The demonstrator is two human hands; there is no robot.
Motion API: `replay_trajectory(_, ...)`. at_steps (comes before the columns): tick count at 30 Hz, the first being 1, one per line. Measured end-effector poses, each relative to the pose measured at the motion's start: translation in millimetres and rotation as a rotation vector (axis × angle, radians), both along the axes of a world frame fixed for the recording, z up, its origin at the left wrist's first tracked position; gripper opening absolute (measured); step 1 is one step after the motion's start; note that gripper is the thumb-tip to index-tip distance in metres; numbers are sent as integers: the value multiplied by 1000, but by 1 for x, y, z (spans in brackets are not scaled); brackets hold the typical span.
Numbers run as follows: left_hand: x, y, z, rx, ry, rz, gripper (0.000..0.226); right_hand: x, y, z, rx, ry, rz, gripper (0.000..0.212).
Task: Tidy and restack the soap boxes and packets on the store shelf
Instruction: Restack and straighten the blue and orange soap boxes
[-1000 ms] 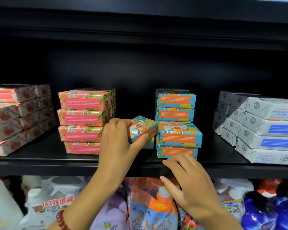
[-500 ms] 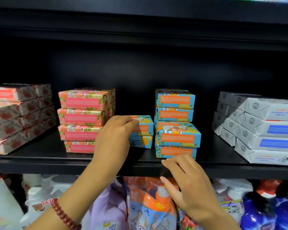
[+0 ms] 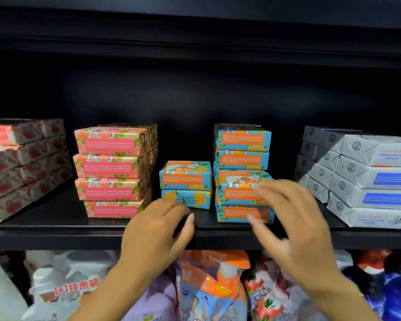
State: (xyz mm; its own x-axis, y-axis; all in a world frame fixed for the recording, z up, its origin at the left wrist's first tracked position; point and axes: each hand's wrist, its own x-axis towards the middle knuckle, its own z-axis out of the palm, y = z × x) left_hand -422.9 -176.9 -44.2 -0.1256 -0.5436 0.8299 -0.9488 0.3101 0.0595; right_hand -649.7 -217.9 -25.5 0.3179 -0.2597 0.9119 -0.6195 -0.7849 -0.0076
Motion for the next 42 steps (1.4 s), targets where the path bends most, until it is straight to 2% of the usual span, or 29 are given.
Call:
replay_trajectory(3,-1,-1,0,50,14,41,37,-4,-14,21,102,155,-99,59)
replay_trajectory(5,1,-1,0,63,36,33,36,-3,-21,22,151,215,-115,59)
replay_trajectory(8,1,-2,1,99,44,26,37,2,-22,17,187,153,-64,55)
replay_trajectory(11,0,-1,4,113,96,28,39,1,-20,15,103,138,-78,49)
replay_trajectory(12,-1,1,6,118,179,10,37,0,-19,16,45,155,-90,43)
replay_trajectory(16,-8,2,24,161,697,-251,35,0,-11,18,-209,150,-83,32)
replay_trajectory(19,-19,2,42,451,1017,-523,50,6,-5,19,-377,83,-31,21)
replay_trajectory(21,-26,2,48,655,1125,-725,50,11,-1,20,-468,70,14,20)
replay_trajectory(23,-30,2,48,671,1101,-836,42,14,0,20,-518,83,46,22)
replay_trajectory(25,-28,4,44,577,1080,-861,42,11,1,20,-448,114,87,34)
replay_trajectory(28,-24,6,39,336,863,-702,40,1,5,20,-158,18,118,57)
replay_trajectory(31,-26,7,28,220,721,-684,41,-3,5,23,99,-38,102,73)
replay_trajectory(32,-27,7,26,196,683,-696,39,-3,4,24,112,8,103,72)
replay_trajectory(34,-28,7,24,132,598,-689,38,-1,3,24,8,121,98,58)
replay_trajectory(37,-27,5,26,49,514,-651,38,0,3,24,-100,143,100,35)
replay_trajectory(39,-25,4,26,95,543,-659,52,-1,4,21,-182,105,83,25)
replay_trajectory(41,-23,5,27,225,653,-696,76,1,5,18,-291,63,72,19)
replay_trajectory(42,-22,6,28,285,716,-741,80,3,5,17,-344,45,78,16)
